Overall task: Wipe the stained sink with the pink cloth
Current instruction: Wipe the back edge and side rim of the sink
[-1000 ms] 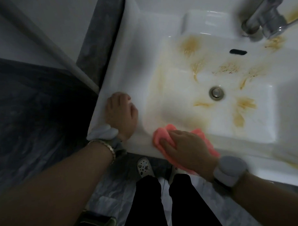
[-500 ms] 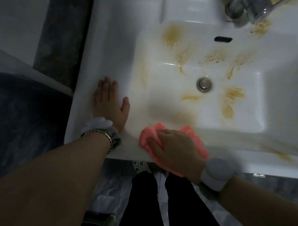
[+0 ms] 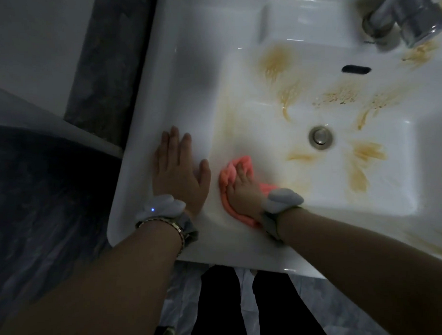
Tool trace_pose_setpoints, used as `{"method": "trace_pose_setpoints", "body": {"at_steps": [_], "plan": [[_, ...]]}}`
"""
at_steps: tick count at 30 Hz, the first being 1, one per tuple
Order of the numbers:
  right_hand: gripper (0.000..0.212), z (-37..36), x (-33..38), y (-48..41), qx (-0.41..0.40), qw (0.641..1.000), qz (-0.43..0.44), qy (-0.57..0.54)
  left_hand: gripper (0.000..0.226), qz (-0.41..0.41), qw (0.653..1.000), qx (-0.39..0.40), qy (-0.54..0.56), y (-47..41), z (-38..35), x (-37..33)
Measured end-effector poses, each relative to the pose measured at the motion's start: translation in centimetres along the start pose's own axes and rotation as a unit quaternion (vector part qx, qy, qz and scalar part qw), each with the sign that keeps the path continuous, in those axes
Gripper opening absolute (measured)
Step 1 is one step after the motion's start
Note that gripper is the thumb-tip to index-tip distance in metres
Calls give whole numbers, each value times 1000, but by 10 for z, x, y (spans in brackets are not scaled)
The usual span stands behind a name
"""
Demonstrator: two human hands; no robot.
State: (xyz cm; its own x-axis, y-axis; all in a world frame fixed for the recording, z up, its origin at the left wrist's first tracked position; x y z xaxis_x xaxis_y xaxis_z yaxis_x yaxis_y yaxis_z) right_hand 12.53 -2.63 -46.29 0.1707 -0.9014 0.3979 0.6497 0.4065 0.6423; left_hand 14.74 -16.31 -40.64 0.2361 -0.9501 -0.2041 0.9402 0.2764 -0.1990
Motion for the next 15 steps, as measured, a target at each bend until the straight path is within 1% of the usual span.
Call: {"method": "trace_pose_setpoints", "body": {"at_steps": [1,3,5,6,7,9,10,11,13,15], "plan": [[56,0,-10,-10,-24,999,0,24,56,-5,1000,-12,-2,0,-2,0],[60,6,-23,-22,-46,997,9,54,55,-8,1000,-27,-8,-2,-5,2],[61,9,-22,-21,-38,998,15,53,55,-10,999,-32,-10,-1,-7,3],[60,8,-19,-15,-14,999,18,30,55,-12,999,-31,-10,-1,-7,3],[57,7,-17,-6,24,999,43,-7,55,-10,1000,-28,-11,0,-6,3],[36,7,-16,17,114,984,119,-72,55,-12,1000,-20,-12,0,-6,3],[28,8,-18,26,151,976,136,-78,55,-11,1000,-15,-10,1,-4,2],[26,11,-20,30,164,973,139,-78,56,-9,1000,-9,-10,1,-3,2],[35,11,-18,22,146,980,123,-55,56,-9,1000,-7,-14,0,-1,2],[51,8,-12,9,111,992,54,-5,56,-11,1000,-5,-15,-1,0,1]]}}
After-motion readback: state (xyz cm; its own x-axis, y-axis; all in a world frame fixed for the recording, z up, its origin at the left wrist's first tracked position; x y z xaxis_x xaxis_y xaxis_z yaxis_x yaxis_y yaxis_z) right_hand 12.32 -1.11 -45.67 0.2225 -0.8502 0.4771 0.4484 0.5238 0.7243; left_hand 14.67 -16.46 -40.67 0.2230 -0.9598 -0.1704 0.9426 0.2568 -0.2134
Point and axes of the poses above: each hand's wrist, its own y-axis away from the middle knuckle, its own z-axis out of the back of the hand, x = y × z, the point moved 2 cm from there along -y, towards the middle knuckle, and after that the axes turned 1 degree about x, right-handed, at the moved point
